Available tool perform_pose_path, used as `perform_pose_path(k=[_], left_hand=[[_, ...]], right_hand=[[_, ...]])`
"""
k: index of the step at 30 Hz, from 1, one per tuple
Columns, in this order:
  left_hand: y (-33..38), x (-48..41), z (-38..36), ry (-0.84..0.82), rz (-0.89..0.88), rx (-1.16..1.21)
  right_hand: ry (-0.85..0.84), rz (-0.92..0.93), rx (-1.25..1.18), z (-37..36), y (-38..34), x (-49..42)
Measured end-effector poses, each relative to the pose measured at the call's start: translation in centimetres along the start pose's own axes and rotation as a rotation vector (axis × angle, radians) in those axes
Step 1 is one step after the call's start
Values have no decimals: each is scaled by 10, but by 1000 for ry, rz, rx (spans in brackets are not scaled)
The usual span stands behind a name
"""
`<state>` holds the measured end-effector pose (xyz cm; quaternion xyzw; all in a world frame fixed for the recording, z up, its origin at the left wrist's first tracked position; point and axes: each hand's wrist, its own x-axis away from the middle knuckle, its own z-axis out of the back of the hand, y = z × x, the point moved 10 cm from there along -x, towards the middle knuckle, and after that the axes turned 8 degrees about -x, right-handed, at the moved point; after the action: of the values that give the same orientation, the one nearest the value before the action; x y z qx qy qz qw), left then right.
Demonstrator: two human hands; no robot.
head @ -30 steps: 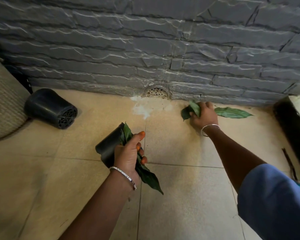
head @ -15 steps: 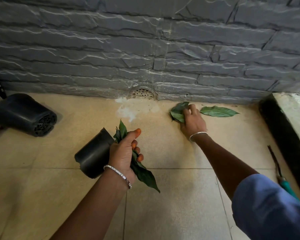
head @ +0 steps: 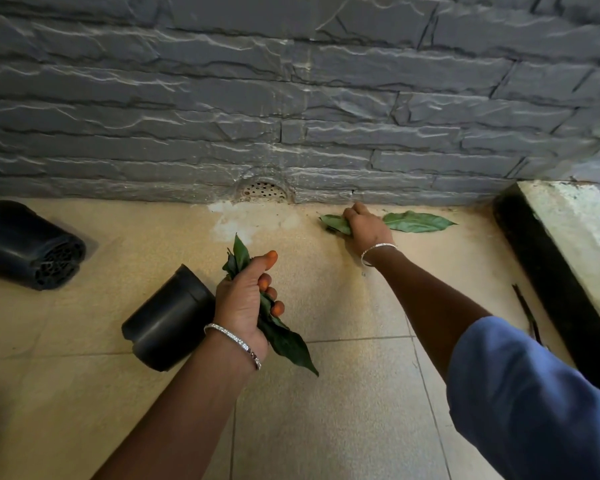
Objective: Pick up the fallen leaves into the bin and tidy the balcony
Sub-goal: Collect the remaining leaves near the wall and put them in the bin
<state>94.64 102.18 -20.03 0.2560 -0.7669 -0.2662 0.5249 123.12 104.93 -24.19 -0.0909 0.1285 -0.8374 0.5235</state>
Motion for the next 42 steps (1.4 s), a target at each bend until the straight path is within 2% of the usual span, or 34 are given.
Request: perform_pose_path(k=[4,7,9,14,17,21,25,29,32,38,40,42], left_hand=[[-1,-2,-10,-8,-8,-14],[-4,-4,-13,-5,2,-18],[-6,-6,-15,-3,4,-15],[-8,-6,-23,0,7,-31],[-9,-5,-29,-3,12,-43],[-11,1,-40,-24,13,-43],[-14,13,-46,-41,27,-44],[-13,32,-46,-40,30,-41],[-12,48,-48,-51,21,-55],[-20,70,-51,-78,7,-72],[-27,74,-53,-81,17,-70],[-32,77,-58,-101,39,-43]], right_hand=[[153,-46,184,26,26,20],[307,-149,42,54,66,37],[350,-218,-71,65,95,44],[108,-514,-143,49,154,58],[153,-730,-329,46,177,78],[189,-883,-402,44,188,99],[139,-918,-367,42,179,118],[17,-836,-244,43,159,141],[98,-798,-276,57,146,162],[402,-749,-622,91,111,208],[497,-801,-820,94,106,233],[582,-908,-1143,91,102,256]])
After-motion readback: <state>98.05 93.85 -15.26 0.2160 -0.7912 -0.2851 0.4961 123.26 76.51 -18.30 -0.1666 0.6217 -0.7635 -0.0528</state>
